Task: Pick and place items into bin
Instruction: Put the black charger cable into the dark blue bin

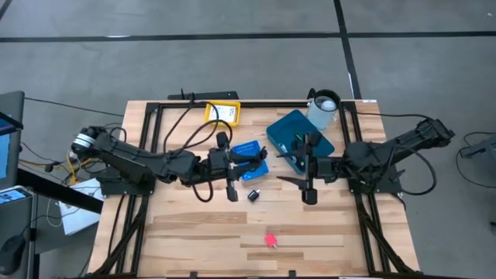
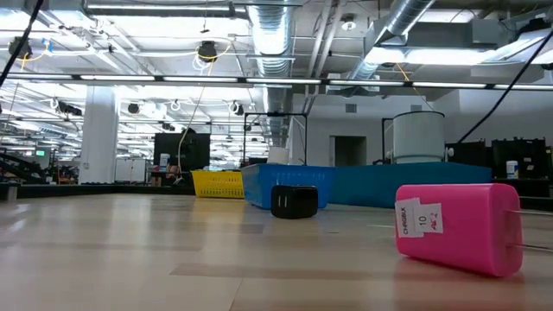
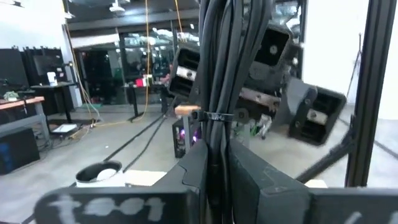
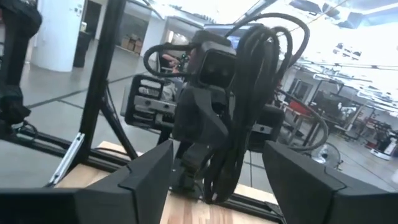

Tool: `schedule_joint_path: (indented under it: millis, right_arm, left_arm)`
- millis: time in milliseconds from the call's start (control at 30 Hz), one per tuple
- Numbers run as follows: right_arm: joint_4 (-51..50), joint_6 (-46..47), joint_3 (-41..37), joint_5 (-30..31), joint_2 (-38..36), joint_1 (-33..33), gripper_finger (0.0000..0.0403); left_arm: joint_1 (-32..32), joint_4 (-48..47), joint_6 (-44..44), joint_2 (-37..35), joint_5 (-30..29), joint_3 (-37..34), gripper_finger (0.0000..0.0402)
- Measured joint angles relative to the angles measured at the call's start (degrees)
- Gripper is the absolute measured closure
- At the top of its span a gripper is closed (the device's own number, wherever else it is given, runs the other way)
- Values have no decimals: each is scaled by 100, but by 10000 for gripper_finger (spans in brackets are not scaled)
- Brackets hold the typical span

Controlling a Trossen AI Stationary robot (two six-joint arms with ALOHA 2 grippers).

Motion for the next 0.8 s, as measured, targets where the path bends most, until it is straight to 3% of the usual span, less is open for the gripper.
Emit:
schedule_joint_path:
  millis: [667, 800]
  right_arm:
    - [-73, -160, 1808, -10, 1599, -494, 159]
    - [-281, -274, 2135, -10, 1839, -495, 192]
  left_arm:
    - [8, 78, -58, 55, 120, 4, 374]
    - [9, -22, -58, 55, 116, 4, 374]
